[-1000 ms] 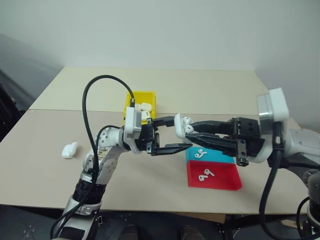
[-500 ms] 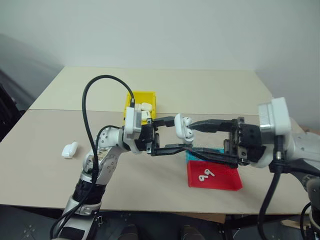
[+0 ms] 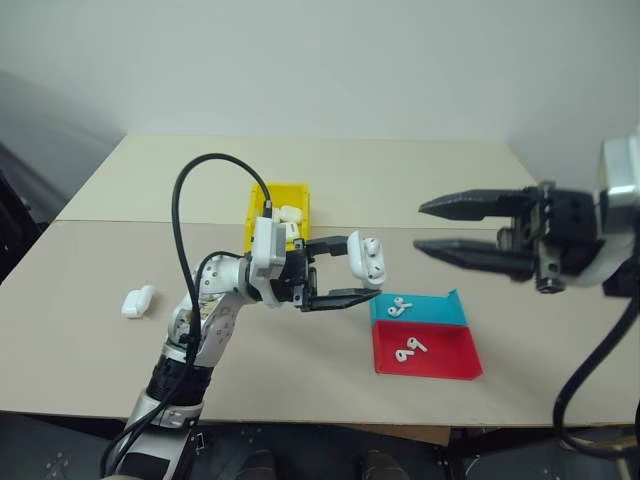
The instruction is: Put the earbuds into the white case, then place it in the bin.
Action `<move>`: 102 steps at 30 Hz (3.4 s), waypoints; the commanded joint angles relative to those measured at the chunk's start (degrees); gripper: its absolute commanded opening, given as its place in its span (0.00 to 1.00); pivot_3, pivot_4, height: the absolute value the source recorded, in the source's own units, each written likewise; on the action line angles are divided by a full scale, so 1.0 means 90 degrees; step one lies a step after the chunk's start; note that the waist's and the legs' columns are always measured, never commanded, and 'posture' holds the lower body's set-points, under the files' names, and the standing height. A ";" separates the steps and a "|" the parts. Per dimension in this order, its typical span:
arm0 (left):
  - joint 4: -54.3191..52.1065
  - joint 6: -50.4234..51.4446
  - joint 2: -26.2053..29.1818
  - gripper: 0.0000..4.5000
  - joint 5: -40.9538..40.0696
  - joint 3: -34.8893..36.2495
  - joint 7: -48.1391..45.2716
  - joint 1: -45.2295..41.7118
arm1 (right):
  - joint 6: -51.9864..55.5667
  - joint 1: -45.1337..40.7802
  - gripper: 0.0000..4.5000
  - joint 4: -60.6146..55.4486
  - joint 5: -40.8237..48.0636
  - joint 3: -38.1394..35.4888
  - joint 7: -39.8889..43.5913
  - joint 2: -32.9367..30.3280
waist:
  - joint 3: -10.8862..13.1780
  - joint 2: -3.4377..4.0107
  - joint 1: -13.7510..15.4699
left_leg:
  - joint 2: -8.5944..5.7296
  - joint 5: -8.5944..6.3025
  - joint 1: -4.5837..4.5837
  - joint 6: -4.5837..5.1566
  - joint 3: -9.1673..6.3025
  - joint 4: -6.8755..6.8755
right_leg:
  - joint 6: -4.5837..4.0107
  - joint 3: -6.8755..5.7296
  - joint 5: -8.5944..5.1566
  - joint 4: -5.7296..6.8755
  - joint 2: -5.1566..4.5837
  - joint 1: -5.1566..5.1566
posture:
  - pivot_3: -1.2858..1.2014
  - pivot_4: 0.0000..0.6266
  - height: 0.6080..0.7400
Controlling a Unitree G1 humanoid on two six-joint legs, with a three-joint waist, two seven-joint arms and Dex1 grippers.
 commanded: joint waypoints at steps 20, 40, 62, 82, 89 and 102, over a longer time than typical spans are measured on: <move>-0.0040 -0.0051 -0.0232 0.61 0.0538 -0.0470 0.0181 -0.0598 | -0.0482 -0.2198 0.00 0.0795 -0.2057 0.2495 0.1693 0.0499 | 0.0000 0.0001 0.0031 | -0.0001 0.0000 -0.0030 0.0000 0.0001 0.0003 | 0.0001 -0.0002 0.0001 -0.0006 -0.0004 -0.0024 | 0.52 0.24 1.00; -0.0161 -0.0208 -0.0150 0.61 0.0365 -0.0240 0.0145 -0.0330 | -0.1052 -0.1843 0.00 0.1043 -0.2712 0.2108 0.2147 0.0239 | 0.0000 0.0002 0.0032 | -0.0001 0.0000 -0.0028 0.0000 0.0001 0.0003 | 0.0001 -0.0002 0.0001 -0.0003 -0.0004 -0.0024 | 0.52 0.24 1.00; -0.0097 -0.0179 -0.0228 0.61 0.0553 -0.0411 0.0255 -0.0465 | -0.0799 -0.2144 0.00 0.1004 -0.3055 0.2784 0.1803 0.0866 | 0.0000 0.0002 0.0029 | -0.0002 0.0000 -0.0027 0.0000 0.0002 0.0004 | 0.0000 -0.0001 0.0001 0.0006 -0.0004 -0.0027 | 0.52 0.24 1.00; -0.0095 -0.0391 -0.0210 0.61 0.0728 -0.0066 0.0737 -0.0344 | -0.0915 -0.1986 0.00 0.1176 -0.2836 0.1650 0.1445 0.0571 | -0.0001 0.0003 0.0028 | -0.0001 0.0000 -0.0027 0.0000 0.0002 0.0005 | 0.0000 -0.0001 0.0001 0.0007 -0.0004 -0.0027 | 0.52 0.24 1.00; 0.0226 0.0353 0.0076 0.61 0.2268 0.0176 0.2948 -0.0940 | -0.0500 -0.0788 0.00 0.0598 -0.3047 0.0921 -0.0088 0.0724 | -0.0001 0.0000 0.0058 | -0.0004 0.0000 -0.0027 0.0000 0.0000 0.0005 | 0.0001 -0.0001 0.0001 0.0005 -0.0006 -0.0023 | 0.52 0.24 1.00; 0.1947 0.1839 -0.0409 0.61 0.4007 0.0035 0.5764 -0.1710 | -0.0204 0.1548 0.00 -0.0047 -0.3555 0.0789 -0.1445 0.0856 | -0.0002 -0.0002 0.0098 | -0.0014 0.0002 -0.0032 -0.0003 -0.0006 0.0005 | 0.0002 -0.0001 0.0001 0.0012 -0.0007 -0.0031 | 0.52 0.24 1.00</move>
